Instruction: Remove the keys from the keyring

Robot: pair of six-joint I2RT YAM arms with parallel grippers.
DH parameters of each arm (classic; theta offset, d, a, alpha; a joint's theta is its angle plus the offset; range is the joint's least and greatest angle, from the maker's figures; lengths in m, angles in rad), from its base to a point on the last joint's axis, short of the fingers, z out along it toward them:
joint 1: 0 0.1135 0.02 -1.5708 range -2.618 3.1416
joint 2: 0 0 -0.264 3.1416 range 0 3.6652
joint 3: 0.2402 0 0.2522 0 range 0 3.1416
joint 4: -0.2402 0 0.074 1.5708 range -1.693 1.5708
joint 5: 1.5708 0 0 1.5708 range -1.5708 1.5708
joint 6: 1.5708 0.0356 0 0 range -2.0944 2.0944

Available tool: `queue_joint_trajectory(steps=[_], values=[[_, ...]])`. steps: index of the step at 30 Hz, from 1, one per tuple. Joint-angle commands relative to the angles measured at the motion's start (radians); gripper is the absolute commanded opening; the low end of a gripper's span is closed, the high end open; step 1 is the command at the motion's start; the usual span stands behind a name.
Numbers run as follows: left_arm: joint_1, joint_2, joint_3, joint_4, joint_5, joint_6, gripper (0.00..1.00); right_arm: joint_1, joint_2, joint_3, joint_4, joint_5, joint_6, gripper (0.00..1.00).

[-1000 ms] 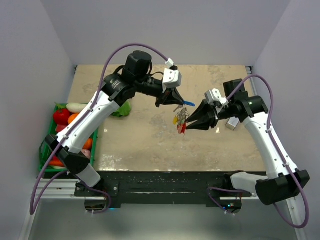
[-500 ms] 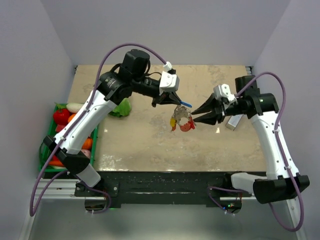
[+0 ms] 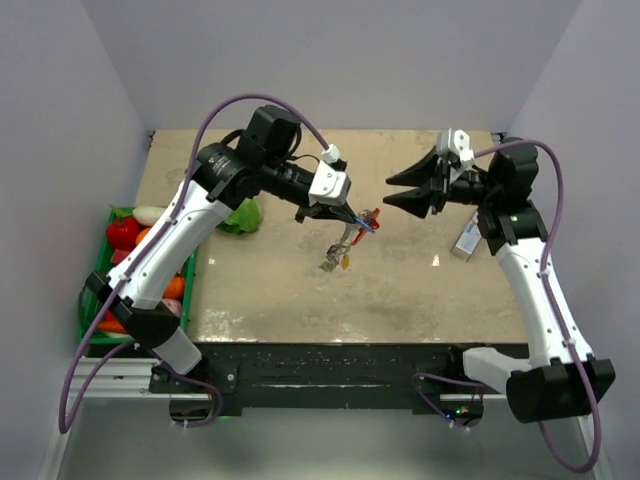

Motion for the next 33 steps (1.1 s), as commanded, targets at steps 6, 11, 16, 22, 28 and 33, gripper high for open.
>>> queue_joint_trajectory(steps=[6, 11, 16, 22, 28, 33], values=[[-0.01, -0.015, 0.05, -0.107, 0.139, 0.187, 0.0, 0.01, 0.216, 0.01, 0.645, -0.061, 0.488, 0.46], [-0.023, -0.004, 0.063, -0.135, 0.144, 0.221, 0.0, 0.102, 0.268, 0.047, 0.621, -0.081, 0.481, 0.46], [-0.033, 0.001, 0.07, -0.155, 0.15, 0.246, 0.0, 0.205, 0.278, 0.076, 0.402, -0.074, 0.276, 0.46], [-0.037, -0.013, 0.069, -0.184, 0.119, 0.281, 0.0, 0.214, 0.281, 0.093, 0.278, -0.175, 0.208, 0.41], [-0.037, -0.044, 0.061, -0.207, 0.056, 0.318, 0.0, 0.205, 0.196, 0.09, -0.095, -0.219, -0.054, 0.4], [-0.035, -0.059, 0.044, -0.205, 0.021, 0.324, 0.0, 0.201, 0.135, 0.058, -0.091, -0.274, -0.028, 0.42]])
